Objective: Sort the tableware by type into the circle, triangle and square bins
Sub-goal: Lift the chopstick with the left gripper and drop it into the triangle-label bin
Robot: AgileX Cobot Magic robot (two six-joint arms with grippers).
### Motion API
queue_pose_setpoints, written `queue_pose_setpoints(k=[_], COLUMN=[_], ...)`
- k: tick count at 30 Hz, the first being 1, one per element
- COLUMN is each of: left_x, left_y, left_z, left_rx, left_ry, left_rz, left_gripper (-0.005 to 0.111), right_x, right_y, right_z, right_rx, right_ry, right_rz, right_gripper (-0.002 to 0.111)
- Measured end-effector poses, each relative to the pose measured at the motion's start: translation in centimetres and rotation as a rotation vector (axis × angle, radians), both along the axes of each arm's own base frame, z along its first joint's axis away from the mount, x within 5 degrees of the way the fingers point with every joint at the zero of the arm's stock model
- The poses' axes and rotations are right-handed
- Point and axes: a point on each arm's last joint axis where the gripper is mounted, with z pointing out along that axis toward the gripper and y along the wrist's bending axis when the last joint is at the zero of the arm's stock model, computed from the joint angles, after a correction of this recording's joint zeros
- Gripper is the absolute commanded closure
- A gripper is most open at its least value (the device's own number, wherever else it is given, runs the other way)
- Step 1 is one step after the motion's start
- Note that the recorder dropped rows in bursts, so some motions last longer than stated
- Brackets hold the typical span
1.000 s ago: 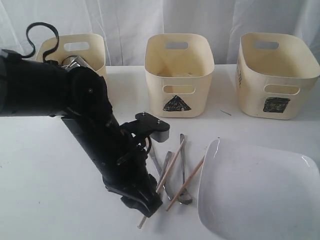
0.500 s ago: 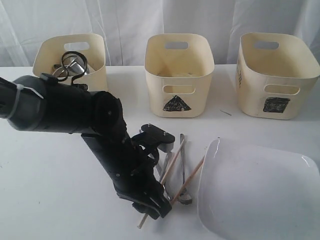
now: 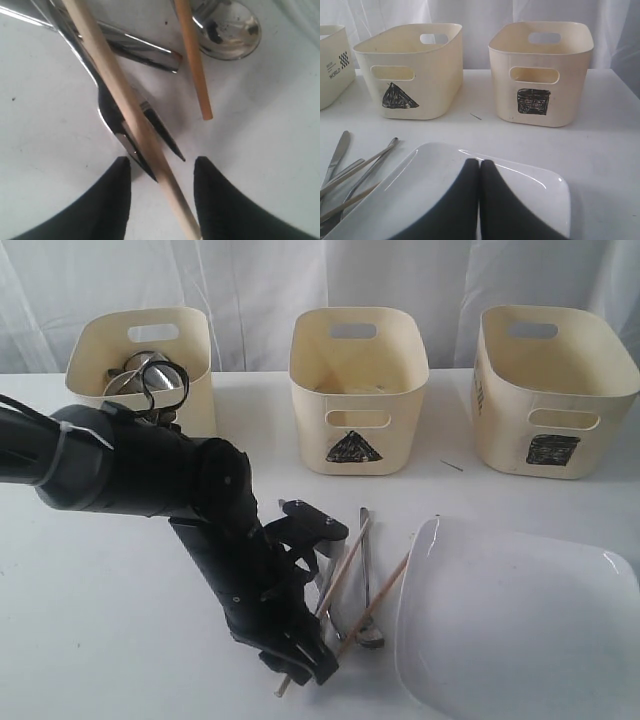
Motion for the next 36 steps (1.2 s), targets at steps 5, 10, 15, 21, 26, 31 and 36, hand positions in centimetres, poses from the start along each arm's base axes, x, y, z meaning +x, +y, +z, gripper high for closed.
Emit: queue_pose_setpoints(k=[5, 10, 15, 21, 26, 31, 36], left_x=[-0.3, -0.3, -0.3, 0.6, 2.2, 3.9, 5.2], left_y=[0.3, 0.4, 0.2, 0.9, 2.0, 2.9, 2.7], left_z=[-0.1, -0.1, 0.5, 3.7, 7.0, 9.9, 12.9], left_rx=[0.030, 0.042, 0.057, 0.081, 0.083, 0.056, 0.003], left_ry=[0.021, 0.030, 0.050, -0.056, -0.192, -0.294, -0.401], left_rz=[-0.025, -0.020, -0.042, -0.068, -0.018, 0.025, 0.046], left_gripper=[0.074, 0.107, 0.107, 0.107, 0.107, 0.107, 0.107], right_x=[0.0, 0.0, 0.0, 0.0, 0.0, 0.0, 0.0], right_y=[0.0, 0.0, 0.0, 0.0, 0.0, 0.0, 0.0], right_z=[0.0, 0.0, 0.0, 0.0, 0.0, 0.0, 0.0], right_rx=[0.000, 0.000, 0.000, 0.000, 0.000, 0.000, 0.000], right_ry=[0.000, 0.000, 0.000, 0.000, 0.000, 0.000, 0.000], right_rz=[0.000, 0.000, 0.000, 0.000, 0.000, 0.000, 0.000], right_gripper=[0.108, 0.108, 0.108, 0.108, 0.108, 0.108, 0.108])
